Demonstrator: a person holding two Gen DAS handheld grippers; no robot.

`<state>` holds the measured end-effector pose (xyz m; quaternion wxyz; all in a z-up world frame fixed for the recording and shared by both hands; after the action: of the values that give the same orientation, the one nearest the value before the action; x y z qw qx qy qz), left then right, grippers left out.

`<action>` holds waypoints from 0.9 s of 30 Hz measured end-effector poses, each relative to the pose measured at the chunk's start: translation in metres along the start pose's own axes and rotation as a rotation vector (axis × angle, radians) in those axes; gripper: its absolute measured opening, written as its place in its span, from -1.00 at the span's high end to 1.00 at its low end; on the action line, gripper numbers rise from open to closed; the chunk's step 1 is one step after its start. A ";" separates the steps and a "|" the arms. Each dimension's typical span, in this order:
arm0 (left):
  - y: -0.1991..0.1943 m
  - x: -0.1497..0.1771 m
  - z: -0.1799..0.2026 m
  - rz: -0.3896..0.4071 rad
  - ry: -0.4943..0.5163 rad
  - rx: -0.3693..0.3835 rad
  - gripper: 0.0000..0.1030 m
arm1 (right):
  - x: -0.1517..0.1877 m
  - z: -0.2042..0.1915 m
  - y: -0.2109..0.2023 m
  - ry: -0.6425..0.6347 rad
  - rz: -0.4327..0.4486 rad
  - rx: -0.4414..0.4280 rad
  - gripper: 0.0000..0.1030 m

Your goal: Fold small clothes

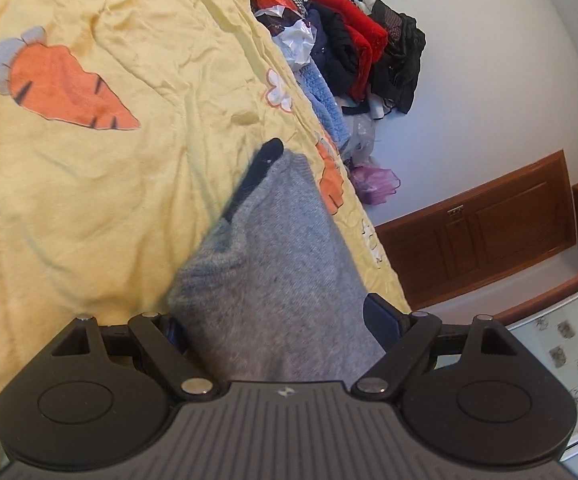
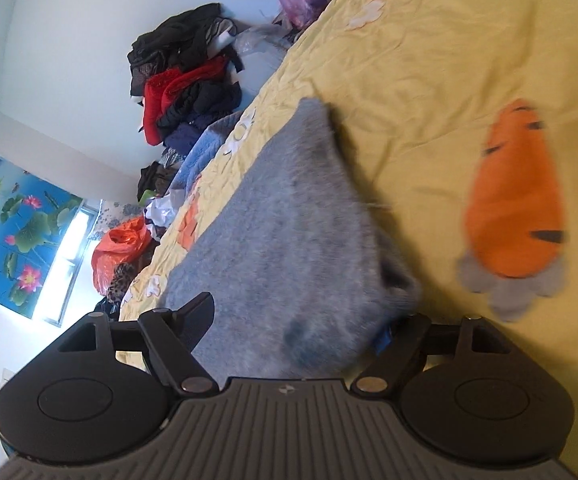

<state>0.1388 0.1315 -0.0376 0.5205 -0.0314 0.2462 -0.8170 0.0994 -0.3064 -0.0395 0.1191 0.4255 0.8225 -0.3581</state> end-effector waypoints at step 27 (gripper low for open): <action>-0.039 0.005 0.025 0.002 0.150 -0.033 0.91 | -0.019 -0.015 -0.015 0.060 0.069 -0.097 0.77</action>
<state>0.1114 0.1315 0.0003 0.5006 0.0217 0.2982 -0.8124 0.1010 -0.3135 -0.0120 0.1270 0.4578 0.8270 -0.3007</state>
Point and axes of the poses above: each gripper's, at about its wrist camera, not at the fingertips, and y roughly the way its jaws point, z to its right, x to its underside, the point moved 7 cm from there along y, roughly the way its jaws point, and after that the axes turned 9 degrees about -y, right-handed, at the moved point
